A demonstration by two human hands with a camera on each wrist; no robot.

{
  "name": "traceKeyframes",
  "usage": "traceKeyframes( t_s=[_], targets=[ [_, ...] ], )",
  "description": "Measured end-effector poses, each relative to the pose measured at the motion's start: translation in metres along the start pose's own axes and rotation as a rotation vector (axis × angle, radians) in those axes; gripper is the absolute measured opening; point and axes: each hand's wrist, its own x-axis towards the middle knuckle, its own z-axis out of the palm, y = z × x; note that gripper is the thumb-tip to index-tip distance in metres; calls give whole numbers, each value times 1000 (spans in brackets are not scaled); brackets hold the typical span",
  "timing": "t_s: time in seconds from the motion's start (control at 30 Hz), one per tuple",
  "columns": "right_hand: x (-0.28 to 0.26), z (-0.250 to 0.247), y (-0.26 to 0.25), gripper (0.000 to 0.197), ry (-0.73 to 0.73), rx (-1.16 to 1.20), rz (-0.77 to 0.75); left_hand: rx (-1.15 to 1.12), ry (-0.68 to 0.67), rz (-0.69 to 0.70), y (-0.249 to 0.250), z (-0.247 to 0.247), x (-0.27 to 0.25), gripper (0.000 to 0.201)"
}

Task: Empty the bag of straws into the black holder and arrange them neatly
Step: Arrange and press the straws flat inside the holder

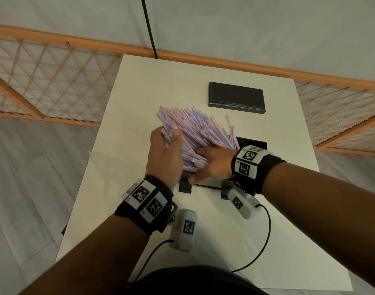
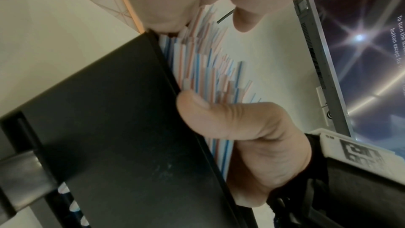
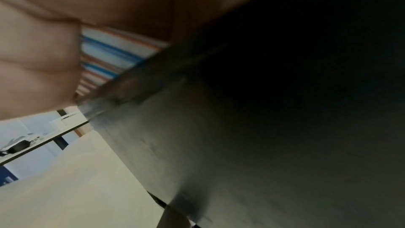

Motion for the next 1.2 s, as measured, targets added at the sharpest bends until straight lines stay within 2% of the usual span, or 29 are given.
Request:
traceKeyframes(
  t_s=[0.2,0.33,0.43,0.57,0.63,0.7,0.77,0.83,0.9,0.97,1.0,1.07,1.13,1.2],
  targets=[
    [0,-6,-1,91,-28,45,1,-22,-8,-12,-1,-1,0,63],
    [5,-5,2,107,19,19,-19,-52,19,-23,-1,-2,0,60],
    [11,-5,4,109,2,31,-38,-72,7,-10,0,0,0,56],
    [14,-5,4,79,16,74,-66,-60,1,-28,2,-3,-1,52],
    [12,-4,4,64,47,53,-84,-62,60,-37,4,-6,1,62],
    [11,-1,2,62,66,14,-104,-103,107,-26,7,-11,4,76],
    [9,2,1,69,93,-28,-118,-80,61,25,10,-12,7,67],
    [6,3,1,68,147,-52,-141,42,-49,77,11,-10,6,52],
    [-1,3,2,61,222,-66,-179,143,-110,80,11,-8,2,61],
    [-11,1,4,63,291,-50,-223,148,-103,24,12,-6,-1,83],
    [-18,1,7,66,328,-31,-254,137,-83,-24,14,-5,-2,87],
    [-33,2,14,64,430,-17,-299,136,-51,-58,15,-6,-2,75],
    [-45,6,25,51,535,-30,-283,188,-80,-90,14,-8,-1,68],
    [-53,10,41,40,559,-40,-195,240,-140,-123,16,-7,-1,74]
  ],
)
